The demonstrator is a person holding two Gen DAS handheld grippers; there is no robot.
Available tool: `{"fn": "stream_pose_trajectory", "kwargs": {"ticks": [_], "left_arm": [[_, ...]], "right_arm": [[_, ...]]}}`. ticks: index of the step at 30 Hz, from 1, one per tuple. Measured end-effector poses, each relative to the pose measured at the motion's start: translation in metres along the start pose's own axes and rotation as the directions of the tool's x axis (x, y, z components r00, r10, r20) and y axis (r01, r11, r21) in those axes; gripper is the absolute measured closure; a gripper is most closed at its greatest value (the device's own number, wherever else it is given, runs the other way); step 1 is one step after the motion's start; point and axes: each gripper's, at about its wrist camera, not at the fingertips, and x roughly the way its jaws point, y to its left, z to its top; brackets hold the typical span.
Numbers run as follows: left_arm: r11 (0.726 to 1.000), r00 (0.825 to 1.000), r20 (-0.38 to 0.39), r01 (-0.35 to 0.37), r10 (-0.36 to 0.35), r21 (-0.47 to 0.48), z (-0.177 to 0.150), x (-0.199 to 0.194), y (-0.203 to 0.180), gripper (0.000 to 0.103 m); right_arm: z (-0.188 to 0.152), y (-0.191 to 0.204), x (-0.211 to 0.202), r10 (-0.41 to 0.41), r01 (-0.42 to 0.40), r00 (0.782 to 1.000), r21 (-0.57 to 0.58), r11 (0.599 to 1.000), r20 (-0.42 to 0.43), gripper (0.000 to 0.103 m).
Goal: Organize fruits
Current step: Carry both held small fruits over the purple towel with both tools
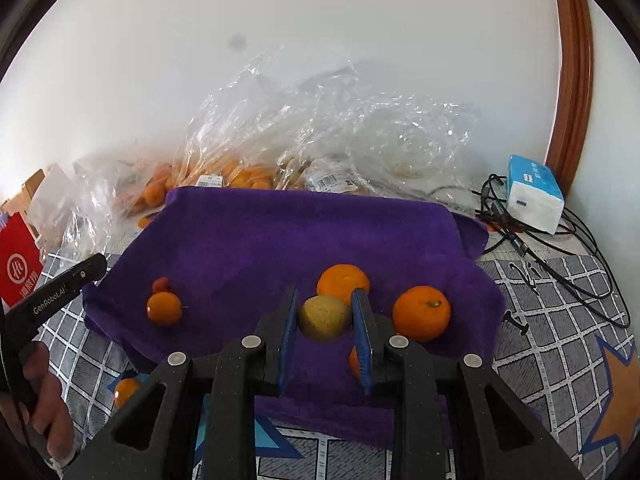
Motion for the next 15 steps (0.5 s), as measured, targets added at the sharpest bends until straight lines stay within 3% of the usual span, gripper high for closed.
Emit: {"fn": "stream_pose_trajectory", "kwargs": {"ticks": [9, 15], "left_arm": [[0.998, 1.0, 0.009, -0.012, 0.011, 0.064, -0.009, 0.007, -0.01, 0.077], [0.999, 1.0, 0.004, 0.001, -0.001, 0.053, -0.009, 0.009, -0.009, 0.077]], "right_arm": [[-0.013, 0.005, 0.02, 0.009, -0.01, 0.999, -0.024, 1.0, -0.043, 0.077], [-0.015, 0.011, 0.025, 0.001, -0.006, 0.997, -0.063, 0.998, -0.072, 0.077]]}}
